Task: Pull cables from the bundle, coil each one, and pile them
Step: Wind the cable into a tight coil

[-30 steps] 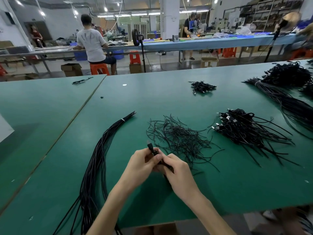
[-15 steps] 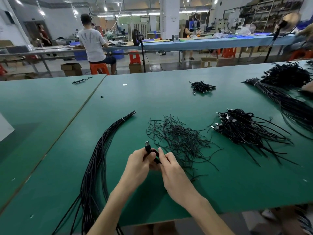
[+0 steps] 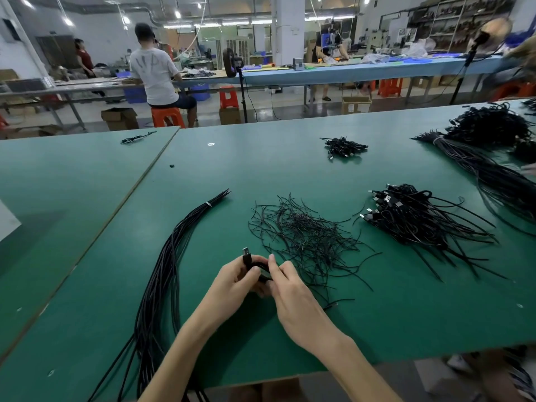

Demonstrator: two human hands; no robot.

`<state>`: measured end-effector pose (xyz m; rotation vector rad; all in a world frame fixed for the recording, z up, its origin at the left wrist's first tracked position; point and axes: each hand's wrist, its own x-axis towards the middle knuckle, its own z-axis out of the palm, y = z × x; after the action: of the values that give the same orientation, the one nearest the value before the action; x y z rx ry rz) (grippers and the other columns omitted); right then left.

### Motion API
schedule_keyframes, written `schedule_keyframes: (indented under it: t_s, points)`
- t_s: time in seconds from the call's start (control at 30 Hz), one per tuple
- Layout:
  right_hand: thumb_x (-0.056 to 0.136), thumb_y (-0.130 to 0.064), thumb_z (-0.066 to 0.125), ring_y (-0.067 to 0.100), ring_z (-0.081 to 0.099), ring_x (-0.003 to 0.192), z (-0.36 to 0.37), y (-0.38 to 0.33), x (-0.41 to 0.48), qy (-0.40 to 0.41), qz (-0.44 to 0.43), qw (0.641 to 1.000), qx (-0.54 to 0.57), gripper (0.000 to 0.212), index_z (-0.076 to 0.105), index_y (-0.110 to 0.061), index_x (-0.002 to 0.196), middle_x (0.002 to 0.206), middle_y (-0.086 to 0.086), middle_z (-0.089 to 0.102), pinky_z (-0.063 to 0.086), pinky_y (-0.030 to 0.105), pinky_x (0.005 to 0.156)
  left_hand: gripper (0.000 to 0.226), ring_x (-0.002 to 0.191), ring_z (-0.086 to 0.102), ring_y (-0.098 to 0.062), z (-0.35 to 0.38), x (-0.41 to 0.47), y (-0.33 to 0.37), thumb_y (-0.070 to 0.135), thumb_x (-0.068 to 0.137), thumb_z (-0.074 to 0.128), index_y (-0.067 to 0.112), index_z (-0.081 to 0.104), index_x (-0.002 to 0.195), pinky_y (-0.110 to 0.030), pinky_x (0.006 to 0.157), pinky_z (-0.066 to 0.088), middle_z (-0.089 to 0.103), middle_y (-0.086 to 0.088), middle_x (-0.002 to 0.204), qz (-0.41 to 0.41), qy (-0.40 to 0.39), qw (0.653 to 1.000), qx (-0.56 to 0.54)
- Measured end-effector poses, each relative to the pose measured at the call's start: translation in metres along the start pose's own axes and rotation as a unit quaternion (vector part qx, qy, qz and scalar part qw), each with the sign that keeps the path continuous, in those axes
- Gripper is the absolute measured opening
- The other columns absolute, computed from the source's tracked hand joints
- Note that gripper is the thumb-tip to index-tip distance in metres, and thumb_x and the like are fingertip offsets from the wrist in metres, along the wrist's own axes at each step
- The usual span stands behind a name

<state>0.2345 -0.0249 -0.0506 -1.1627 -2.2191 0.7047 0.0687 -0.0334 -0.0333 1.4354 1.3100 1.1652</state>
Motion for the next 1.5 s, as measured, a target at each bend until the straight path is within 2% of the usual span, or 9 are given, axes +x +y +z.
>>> schedule_keyframes:
  t_s: [0.23,0.5,0.63,0.77,0.87,1.0,1.17,1.37,1.5]
  points:
    - [0.110,-0.010,0.036,0.012,0.057,0.095,0.000,0.003,0.002,0.004,0.000,1.000,0.005,0.057,0.014,-0.014,0.163,0.116,-0.006,0.040,0.051,0.031,0.089,0.026,0.093,0.075,-0.038,-0.010,-0.003,-0.004,0.002,0.105,0.052,0.002,0.065,0.127,-0.039,0.086,0.061,0.075,-0.024,0.100,0.002,-0.038,0.998,-0.056]
    - [0.111,-0.019,0.036,0.015,0.058,0.093,0.002,-0.002,0.001,-0.013,-0.007,0.999,-0.031,0.049,0.027,-0.019,0.160,0.119,-0.005,0.042,0.052,0.033,0.085,0.021,0.063,0.068,-0.015,0.006,-0.004,-0.012,0.004,0.106,0.050,0.017,0.063,0.096,-0.025,0.066,0.055,0.072,-0.003,0.075,0.071,0.071,0.985,0.138]
    - [0.107,-0.009,0.039,0.019,0.056,0.088,0.006,-0.005,0.000,-0.009,-0.019,0.995,-0.095,0.047,0.031,-0.018,0.152,0.116,-0.002,0.042,0.053,0.035,0.081,0.018,0.070,0.064,-0.015,0.009,-0.006,-0.013,0.009,0.107,0.048,0.015,0.059,0.095,-0.019,0.065,0.049,0.066,0.004,0.079,0.116,0.089,0.972,0.185]
    - [0.110,-0.020,0.037,0.017,0.053,0.093,0.010,-0.010,0.000,0.025,-0.021,0.991,-0.126,0.029,0.040,-0.016,0.138,0.114,-0.002,0.045,0.049,0.029,0.074,0.020,0.074,0.060,-0.015,0.009,-0.007,-0.017,0.027,0.108,0.041,0.020,0.054,0.095,-0.029,0.067,0.050,0.063,0.009,0.083,0.113,0.087,0.962,0.233]
    - [0.110,-0.021,0.039,0.014,0.054,0.091,0.010,-0.008,-0.001,0.050,-0.032,0.987,-0.150,0.020,0.047,-0.016,0.128,0.108,-0.003,0.048,0.045,0.026,0.068,0.024,0.074,0.061,-0.013,0.010,-0.009,-0.014,0.038,0.104,0.037,0.024,0.054,0.094,-0.022,0.066,0.048,0.063,0.009,0.082,0.113,0.083,0.966,0.219]
    - [0.112,-0.032,0.028,0.014,0.057,0.089,0.004,-0.007,-0.001,0.055,-0.063,0.981,-0.173,0.030,0.054,-0.017,0.120,0.103,-0.004,0.055,0.050,0.029,0.069,0.020,0.073,0.060,-0.008,0.010,-0.009,-0.012,0.032,0.106,0.039,0.028,0.054,0.093,-0.012,0.067,0.043,0.064,0.019,0.090,0.120,0.081,0.968,0.205]
    - [0.110,-0.024,0.043,0.009,0.044,0.069,-0.013,0.001,0.008,0.034,-0.082,0.986,-0.139,0.017,0.056,-0.016,0.105,0.090,-0.010,0.048,0.034,0.023,0.062,0.022,0.056,0.047,-0.004,0.010,-0.006,-0.014,0.025,0.110,0.043,0.030,0.056,0.092,-0.015,0.056,0.039,0.060,0.012,0.071,0.096,0.078,0.977,0.172]
    - [0.107,-0.012,0.047,0.008,0.056,0.077,-0.013,0.009,0.006,0.030,-0.047,0.993,-0.101,0.014,0.054,-0.019,0.096,0.091,-0.018,0.050,0.036,0.025,0.064,0.019,0.052,0.048,-0.005,0.011,-0.009,-0.011,0.030,0.109,0.044,0.026,0.059,0.097,-0.014,0.054,0.038,0.063,0.006,0.067,0.085,0.052,0.980,0.172]
    - [0.106,-0.008,0.043,0.013,0.061,0.083,-0.016,0.009,0.006,0.033,-0.018,0.998,-0.042,0.022,0.048,-0.020,0.088,0.092,-0.014,0.058,0.049,0.035,0.068,0.005,0.059,0.058,-0.007,0.009,-0.006,-0.008,0.024,0.105,0.057,0.026,0.061,0.103,-0.016,0.062,0.045,0.068,0.007,0.071,0.073,0.050,0.986,0.144]
